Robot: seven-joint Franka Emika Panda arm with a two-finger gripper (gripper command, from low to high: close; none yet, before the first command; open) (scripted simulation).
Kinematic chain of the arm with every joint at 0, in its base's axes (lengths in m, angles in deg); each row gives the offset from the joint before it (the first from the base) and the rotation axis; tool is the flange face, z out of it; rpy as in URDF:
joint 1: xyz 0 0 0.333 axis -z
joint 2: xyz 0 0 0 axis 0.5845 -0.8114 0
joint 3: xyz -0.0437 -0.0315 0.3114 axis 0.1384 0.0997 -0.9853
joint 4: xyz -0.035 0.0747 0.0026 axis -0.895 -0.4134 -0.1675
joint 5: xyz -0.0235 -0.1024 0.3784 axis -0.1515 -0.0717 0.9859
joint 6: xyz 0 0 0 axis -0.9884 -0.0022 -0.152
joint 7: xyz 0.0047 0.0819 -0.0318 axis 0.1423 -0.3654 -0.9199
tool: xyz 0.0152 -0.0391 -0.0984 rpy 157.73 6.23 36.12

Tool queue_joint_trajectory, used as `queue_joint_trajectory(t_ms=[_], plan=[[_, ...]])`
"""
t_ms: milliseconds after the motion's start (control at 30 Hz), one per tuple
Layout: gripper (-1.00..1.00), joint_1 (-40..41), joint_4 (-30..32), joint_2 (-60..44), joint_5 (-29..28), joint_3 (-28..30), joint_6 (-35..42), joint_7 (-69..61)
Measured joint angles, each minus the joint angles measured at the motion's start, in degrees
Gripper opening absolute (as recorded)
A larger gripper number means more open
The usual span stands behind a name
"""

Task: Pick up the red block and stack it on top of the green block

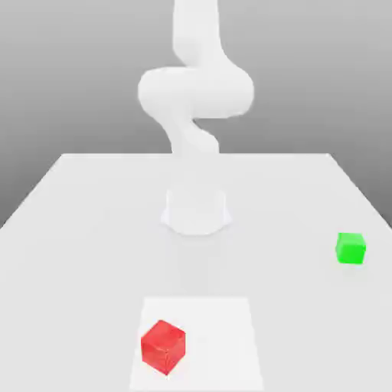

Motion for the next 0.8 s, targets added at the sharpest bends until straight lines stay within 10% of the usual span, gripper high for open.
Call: queue_joint_trajectory(t_ms=[800], plan=[[0.00,-9.57,13.96,-46.77,6.53,14.41,-20.71,-58.95]])
